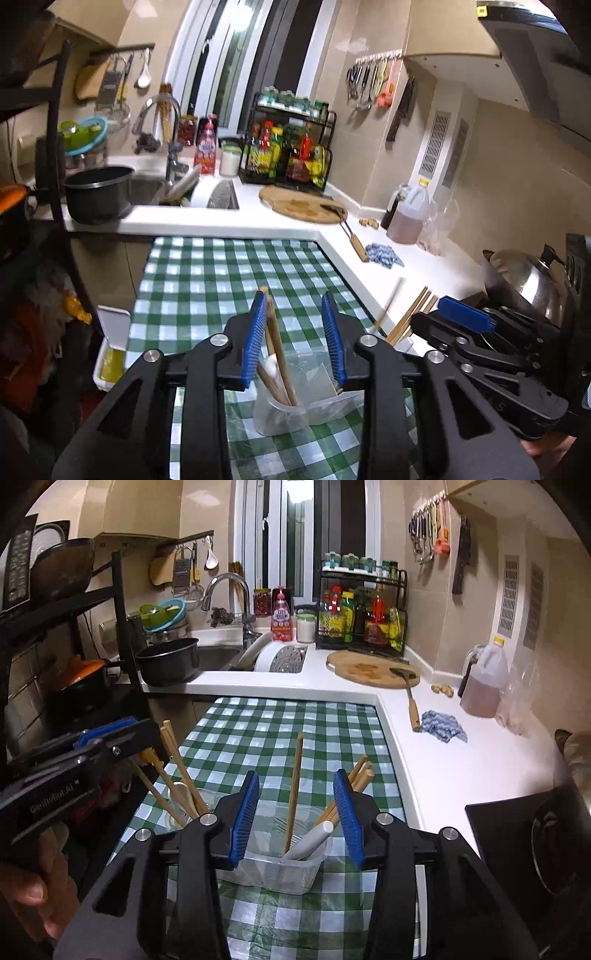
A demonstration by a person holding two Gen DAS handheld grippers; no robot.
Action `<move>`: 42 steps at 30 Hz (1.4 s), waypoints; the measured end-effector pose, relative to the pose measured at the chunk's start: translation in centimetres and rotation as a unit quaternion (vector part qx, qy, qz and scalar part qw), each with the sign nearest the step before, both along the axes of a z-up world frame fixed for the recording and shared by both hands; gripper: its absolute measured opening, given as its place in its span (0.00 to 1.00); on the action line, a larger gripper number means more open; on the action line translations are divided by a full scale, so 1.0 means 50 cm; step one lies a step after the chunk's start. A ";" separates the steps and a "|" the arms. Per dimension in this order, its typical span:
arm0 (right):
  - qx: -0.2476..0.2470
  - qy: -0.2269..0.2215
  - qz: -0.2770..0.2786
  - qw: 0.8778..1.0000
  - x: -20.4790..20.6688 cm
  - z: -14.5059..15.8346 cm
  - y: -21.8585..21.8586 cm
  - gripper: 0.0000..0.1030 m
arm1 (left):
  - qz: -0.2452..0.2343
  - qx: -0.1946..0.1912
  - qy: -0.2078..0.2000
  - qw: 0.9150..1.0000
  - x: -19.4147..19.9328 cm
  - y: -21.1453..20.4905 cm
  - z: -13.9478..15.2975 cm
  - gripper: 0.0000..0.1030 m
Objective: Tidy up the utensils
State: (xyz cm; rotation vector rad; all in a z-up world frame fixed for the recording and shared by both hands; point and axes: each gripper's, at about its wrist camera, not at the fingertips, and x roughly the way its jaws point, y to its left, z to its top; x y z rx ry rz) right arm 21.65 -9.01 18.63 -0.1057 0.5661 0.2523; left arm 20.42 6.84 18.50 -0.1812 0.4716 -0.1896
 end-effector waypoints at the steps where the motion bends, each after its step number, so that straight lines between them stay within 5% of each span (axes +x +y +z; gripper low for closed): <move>1: -0.003 -0.010 0.001 1.000 -0.015 0.008 -0.004 0.43 | 0.002 0.002 -0.005 1.000 -0.007 0.001 0.005 0.29; 8: 0.023 -0.071 -0.018 0.997 -0.133 0.039 -0.068 0.68 | 0.033 0.020 -0.060 0.997 -0.113 0.009 0.043 0.43; 11: 0.029 -0.096 -0.036 0.994 -0.187 0.024 -0.094 0.84 | 0.045 0.028 -0.070 0.996 -0.173 0.003 0.018 0.57; 14: 0.029 -0.111 -0.052 0.992 -0.230 -0.014 -0.110 0.89 | 0.059 0.034 -0.056 0.996 -0.214 -0.010 -0.026 0.66; 23: 0.021 -0.134 -0.108 0.985 -0.251 -0.142 -0.148 0.92 | 0.097 0.046 -0.027 0.994 -0.249 -0.064 -0.156 0.84; 42: 0.039 -0.076 -0.079 0.993 -0.217 -0.217 -0.145 0.95 | 0.126 0.077 -0.008 0.989 -0.237 -0.061 -0.206 0.93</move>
